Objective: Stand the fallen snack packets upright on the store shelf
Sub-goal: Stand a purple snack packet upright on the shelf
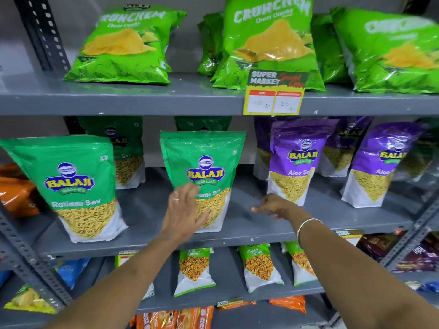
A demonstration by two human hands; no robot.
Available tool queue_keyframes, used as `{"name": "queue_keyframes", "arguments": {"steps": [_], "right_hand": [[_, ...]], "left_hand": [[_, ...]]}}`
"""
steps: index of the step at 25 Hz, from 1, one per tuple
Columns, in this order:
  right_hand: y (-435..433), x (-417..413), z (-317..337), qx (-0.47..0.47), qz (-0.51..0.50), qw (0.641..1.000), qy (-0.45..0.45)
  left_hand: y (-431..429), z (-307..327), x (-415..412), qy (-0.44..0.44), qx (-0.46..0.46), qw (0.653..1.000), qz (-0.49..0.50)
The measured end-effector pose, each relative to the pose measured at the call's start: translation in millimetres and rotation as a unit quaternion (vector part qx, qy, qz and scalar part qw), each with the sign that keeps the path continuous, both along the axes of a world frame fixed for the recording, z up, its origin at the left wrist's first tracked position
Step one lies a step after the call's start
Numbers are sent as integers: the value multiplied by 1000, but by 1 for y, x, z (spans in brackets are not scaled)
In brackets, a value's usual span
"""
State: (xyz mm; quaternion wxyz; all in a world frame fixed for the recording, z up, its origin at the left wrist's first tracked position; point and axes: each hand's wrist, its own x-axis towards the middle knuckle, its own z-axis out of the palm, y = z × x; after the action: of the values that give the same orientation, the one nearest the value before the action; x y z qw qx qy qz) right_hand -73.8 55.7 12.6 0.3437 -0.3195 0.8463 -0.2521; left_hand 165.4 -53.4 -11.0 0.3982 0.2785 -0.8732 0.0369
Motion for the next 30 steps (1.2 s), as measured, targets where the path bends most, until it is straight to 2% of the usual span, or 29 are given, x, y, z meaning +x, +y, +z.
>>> {"name": "queue_keyframes", "arguments": {"steps": [1,3,4,5,7,9,12,14,17,20,25,30], "right_hand": [[11,-16,2,30,-6,1000,-5],[33,-53,3,69,-34,997,13],[43,-75,4,68,-46,996,34],[49,-96,2,64,-50,995,59],[55,-144,-12,17,-65,995,71],[64,-170,-8,-88,-82,992,-26],[60,-196,-14,-185,-33,976,-110],[51,-206,-18,-200,5,968,-153],[45,-203,-21,-216,52,956,-194],[49,-195,-24,-254,47,947,-192],[70,-180,-27,-252,36,948,-190],[87,-164,-30,-225,18,963,-147]], "left_hand": [[11,1,-16,-28,-34,998,-47],[36,8,-58,-71,-18,991,-108],[49,12,-84,-76,23,990,-119],[58,12,-109,-71,105,984,-124],[69,7,-160,-46,346,931,-102],[70,4,-204,28,502,863,-56],[64,1,-240,90,601,794,-8],[64,3,-252,94,635,767,-10],[60,-13,-264,124,637,761,14],[75,-8,-267,159,618,770,24],[93,-6,-251,134,588,797,36],[108,-13,-233,119,568,813,45]]}}
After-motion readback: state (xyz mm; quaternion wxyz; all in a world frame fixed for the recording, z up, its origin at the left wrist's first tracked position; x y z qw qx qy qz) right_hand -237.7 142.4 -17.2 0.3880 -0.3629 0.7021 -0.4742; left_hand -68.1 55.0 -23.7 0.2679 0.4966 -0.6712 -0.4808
